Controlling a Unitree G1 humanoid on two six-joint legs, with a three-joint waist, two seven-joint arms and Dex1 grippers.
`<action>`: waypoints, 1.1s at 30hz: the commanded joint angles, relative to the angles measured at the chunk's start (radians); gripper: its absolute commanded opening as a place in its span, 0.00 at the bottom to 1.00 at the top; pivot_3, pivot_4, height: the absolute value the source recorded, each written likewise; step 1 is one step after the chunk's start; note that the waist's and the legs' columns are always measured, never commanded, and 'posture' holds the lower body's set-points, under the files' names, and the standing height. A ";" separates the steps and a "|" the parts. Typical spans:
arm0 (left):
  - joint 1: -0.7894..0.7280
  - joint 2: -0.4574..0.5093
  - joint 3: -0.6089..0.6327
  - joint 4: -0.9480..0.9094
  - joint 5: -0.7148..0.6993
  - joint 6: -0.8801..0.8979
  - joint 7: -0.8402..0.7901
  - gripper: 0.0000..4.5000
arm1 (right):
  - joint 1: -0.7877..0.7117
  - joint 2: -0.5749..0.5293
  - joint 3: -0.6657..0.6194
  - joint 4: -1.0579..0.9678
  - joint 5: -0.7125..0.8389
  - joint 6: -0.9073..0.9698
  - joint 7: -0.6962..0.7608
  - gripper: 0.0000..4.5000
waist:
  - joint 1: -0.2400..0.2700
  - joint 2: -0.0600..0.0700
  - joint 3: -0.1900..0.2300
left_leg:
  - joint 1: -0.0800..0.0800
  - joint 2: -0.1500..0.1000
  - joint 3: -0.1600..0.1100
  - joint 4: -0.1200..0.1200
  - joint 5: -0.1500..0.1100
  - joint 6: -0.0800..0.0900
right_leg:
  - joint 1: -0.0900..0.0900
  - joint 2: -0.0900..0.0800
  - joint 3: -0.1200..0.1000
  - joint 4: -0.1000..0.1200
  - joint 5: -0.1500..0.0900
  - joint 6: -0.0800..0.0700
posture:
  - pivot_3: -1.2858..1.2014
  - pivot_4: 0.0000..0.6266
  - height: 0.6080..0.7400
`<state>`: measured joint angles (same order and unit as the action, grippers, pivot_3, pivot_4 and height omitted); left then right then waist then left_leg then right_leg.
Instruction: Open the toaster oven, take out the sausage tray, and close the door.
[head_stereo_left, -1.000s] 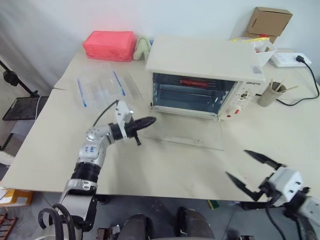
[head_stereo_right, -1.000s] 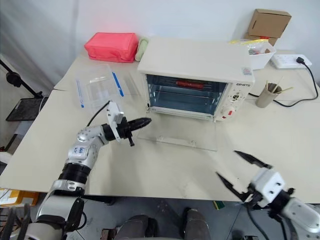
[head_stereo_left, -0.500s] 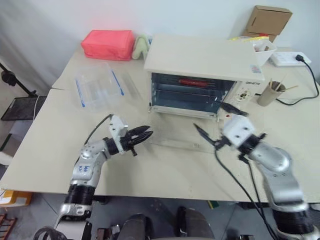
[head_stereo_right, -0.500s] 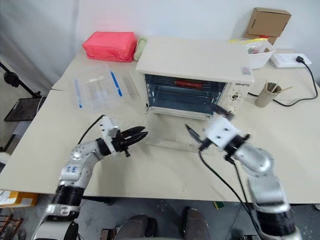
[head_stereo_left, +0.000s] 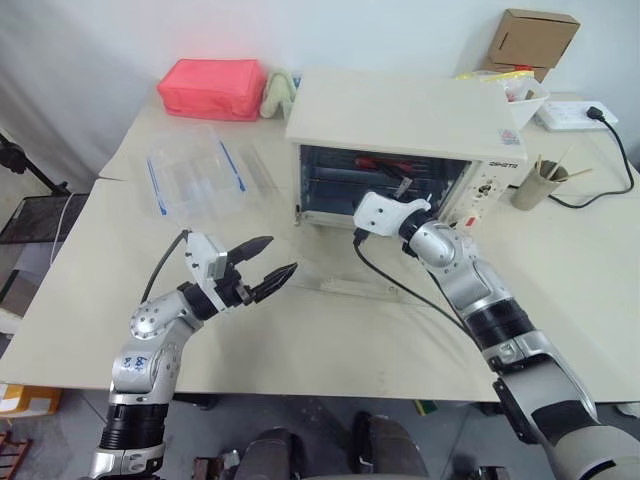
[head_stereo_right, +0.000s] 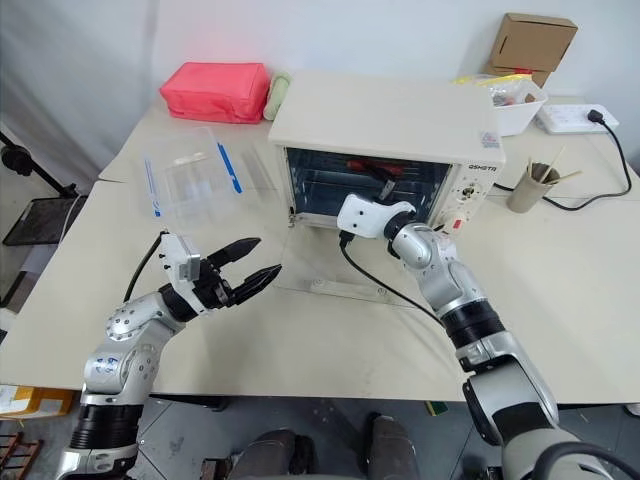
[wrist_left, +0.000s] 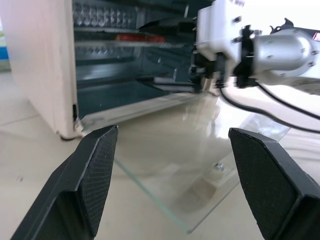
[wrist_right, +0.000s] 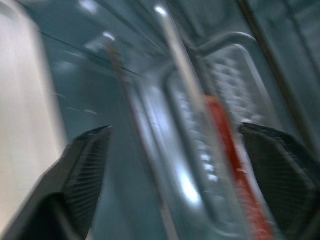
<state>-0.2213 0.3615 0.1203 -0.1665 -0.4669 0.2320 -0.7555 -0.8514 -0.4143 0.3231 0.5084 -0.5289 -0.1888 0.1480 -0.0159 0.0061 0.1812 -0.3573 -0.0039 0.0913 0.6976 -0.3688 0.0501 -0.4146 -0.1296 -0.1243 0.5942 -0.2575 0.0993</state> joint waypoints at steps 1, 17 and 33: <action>0.013 -0.004 0.002 -0.049 -0.019 -0.003 0.016 0.84 | -0.036 0.000 -0.003 0.045 -0.023 -0.037 -0.054 0.59 | -0.004 0.000 0.000 | 0.000 0.000 0.000 0.000 0.000 0.000 | 0.000 0.000 0.000 0.000 0.000 0.000 | 0.52 0.24 1.00; -0.055 -0.017 -0.014 0.011 -0.027 -0.008 -0.003 0.84 | -0.065 0.011 -0.004 0.079 -0.042 0.034 -0.073 0.27 | -0.012 0.000 0.000 | 0.001 0.001 0.000 0.000 0.000 -0.001 | 0.001 0.002 0.000 0.000 0.000 0.000 | 0.52 0.24 1.00; -0.352 -0.044 -0.060 0.317 0.003 -0.071 -0.120 0.84 | -0.133 0.017 0.012 0.126 -0.087 0.056 -0.082 0.00 | -0.013 0.000 0.000 | -0.001 0.001 -0.001 0.000 0.001 0.000 | 0.001 0.005 -0.005 -0.002 0.000 0.000 | 0.52 0.24 1.00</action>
<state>-0.5400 0.3206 0.0590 0.1382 -0.4648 0.1749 -0.8611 -0.9621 -0.3993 0.3653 0.6506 -0.6399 -0.1302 0.0954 -0.0287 0.0058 0.1815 -0.3586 -0.0027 0.0902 0.6973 -0.3682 0.0497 -0.4136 -0.1241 -0.1292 0.5925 -0.2576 0.0994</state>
